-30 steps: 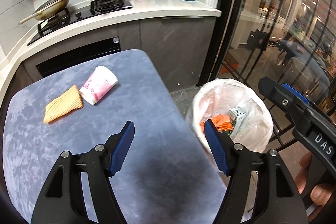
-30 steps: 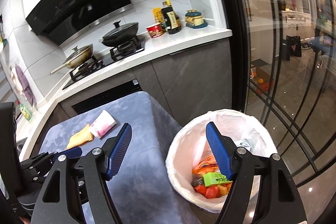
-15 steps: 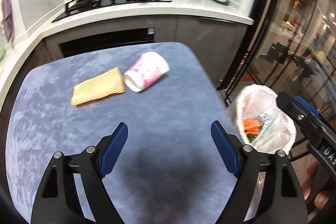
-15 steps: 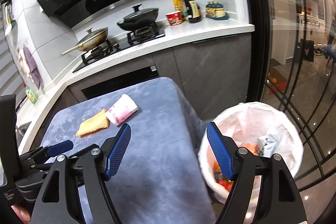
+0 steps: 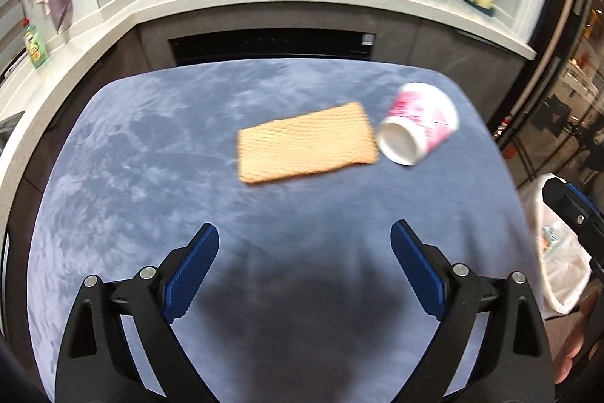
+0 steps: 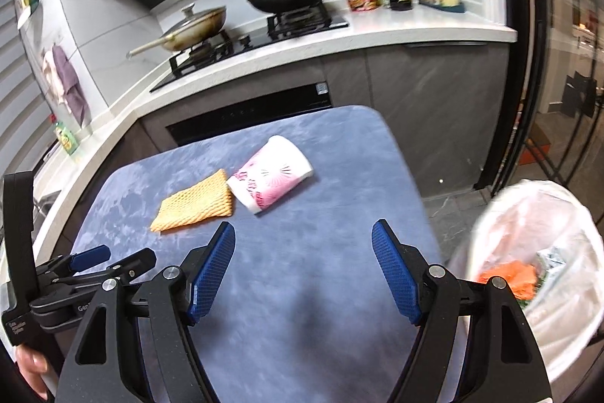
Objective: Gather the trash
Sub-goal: 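Move both tools back from the bin to the foam sleeve and cup, then grasp the orange foam sleeve with left tool while right tool grasps the pink paper cup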
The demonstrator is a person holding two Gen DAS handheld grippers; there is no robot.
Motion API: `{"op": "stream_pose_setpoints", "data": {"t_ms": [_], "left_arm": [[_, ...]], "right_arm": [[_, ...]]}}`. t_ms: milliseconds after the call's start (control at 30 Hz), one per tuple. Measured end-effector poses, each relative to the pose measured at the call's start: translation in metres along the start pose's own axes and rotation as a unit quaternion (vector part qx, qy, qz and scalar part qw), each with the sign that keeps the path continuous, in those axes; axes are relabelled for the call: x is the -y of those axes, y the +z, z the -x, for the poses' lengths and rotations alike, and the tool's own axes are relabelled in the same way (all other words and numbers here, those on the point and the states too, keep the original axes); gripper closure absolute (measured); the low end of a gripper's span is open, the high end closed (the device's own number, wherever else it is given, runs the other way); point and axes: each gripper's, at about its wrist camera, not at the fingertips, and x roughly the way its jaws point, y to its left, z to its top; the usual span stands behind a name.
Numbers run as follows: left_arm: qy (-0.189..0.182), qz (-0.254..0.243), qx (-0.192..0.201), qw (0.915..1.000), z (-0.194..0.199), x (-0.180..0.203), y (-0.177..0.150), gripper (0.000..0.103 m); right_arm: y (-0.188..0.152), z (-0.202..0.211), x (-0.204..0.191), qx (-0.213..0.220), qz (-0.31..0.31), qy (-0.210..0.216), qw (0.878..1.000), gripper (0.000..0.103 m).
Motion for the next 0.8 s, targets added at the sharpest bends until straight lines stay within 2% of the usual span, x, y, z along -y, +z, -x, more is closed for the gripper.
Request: {"op": "stream_pose_setpoints", "data": {"t_ms": [100,233,467,633,700,800], "left_arm": [[0.001,0.008,-0.005,1.0000,-0.017,-0.016,0.011,0.011],[-0.004,0.006,-0.004,1.0000,-0.039,-0.027,0.027,0.010],[-0.038,-0.022,-0.012,0.9989,-0.081,-0.029,0.057,0.010],[-0.056,-0.035,-0.038,0.9971,-0.114,-0.025,0.064,0.010],[-0.060,-0.043,-0.043,0.9964,-0.123,-0.022,0.064,0.007],[-0.060,-0.056,-0.032,0.9961,-0.124,-0.016,0.064,0.007]], "right_arm": [[0.007,-0.023,-0.011,-0.007,0.007,0.001,1.000,0.025],[0.017,-0.051,-0.021,-0.014,0.010,0.007,1.000,0.024],[0.033,-0.100,-0.017,-0.035,-0.031,0.018,0.999,0.024],[0.039,-0.132,-0.006,-0.051,-0.066,0.021,0.996,0.024],[0.040,-0.141,-0.004,-0.053,-0.079,0.036,0.995,0.020],[0.042,-0.152,-0.003,-0.060,-0.098,0.056,0.992,0.019]]}}
